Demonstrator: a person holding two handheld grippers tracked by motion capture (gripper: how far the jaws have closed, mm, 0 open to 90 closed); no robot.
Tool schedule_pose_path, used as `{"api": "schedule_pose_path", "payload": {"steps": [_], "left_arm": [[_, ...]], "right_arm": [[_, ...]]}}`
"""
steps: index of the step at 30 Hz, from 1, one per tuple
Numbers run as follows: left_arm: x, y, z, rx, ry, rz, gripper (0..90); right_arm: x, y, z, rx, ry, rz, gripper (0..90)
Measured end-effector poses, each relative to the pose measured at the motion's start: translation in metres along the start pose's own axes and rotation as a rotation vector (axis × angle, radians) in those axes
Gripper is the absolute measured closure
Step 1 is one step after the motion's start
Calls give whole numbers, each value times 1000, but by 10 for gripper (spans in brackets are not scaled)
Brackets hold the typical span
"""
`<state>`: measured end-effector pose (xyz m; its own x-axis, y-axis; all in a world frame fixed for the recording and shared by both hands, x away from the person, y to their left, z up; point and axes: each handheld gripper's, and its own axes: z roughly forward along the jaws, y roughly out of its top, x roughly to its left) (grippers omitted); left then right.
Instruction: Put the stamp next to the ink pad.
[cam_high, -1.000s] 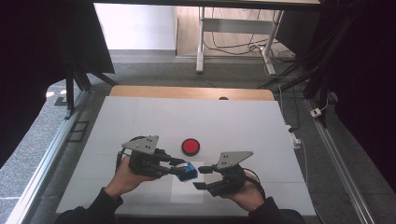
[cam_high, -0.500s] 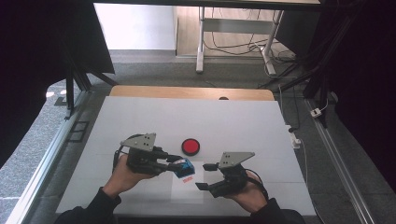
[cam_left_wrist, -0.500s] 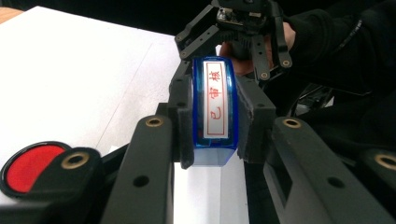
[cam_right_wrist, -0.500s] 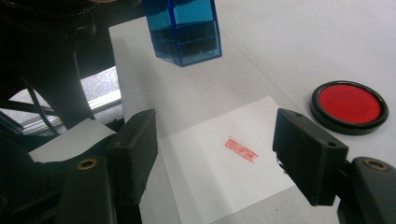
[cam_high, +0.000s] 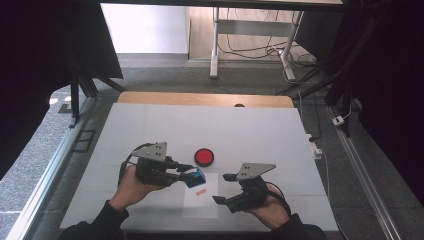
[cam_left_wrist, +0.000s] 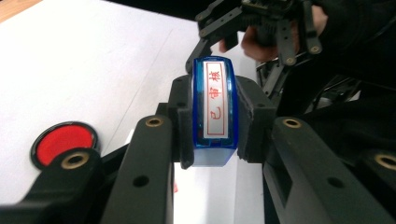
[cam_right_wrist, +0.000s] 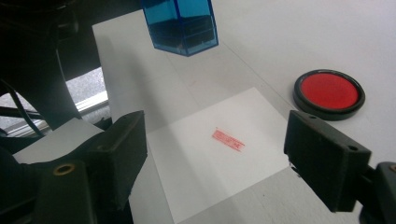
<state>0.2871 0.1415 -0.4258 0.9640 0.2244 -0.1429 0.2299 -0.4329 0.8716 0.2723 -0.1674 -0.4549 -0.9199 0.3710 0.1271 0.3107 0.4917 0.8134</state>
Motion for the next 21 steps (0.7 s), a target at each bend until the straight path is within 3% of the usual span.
{"api": "schedule_pose_path", "payload": {"steps": [7, 21], "left_arm": [[3, -2, -2, 57, 72, -10, 706], [13, -9, -7, 110, 172, -45, 705]], "right_arm": [[-2, -4, -1, 18, -37, 31, 165], [-5, -10, -9, 51, -97, 62, 30]]}}
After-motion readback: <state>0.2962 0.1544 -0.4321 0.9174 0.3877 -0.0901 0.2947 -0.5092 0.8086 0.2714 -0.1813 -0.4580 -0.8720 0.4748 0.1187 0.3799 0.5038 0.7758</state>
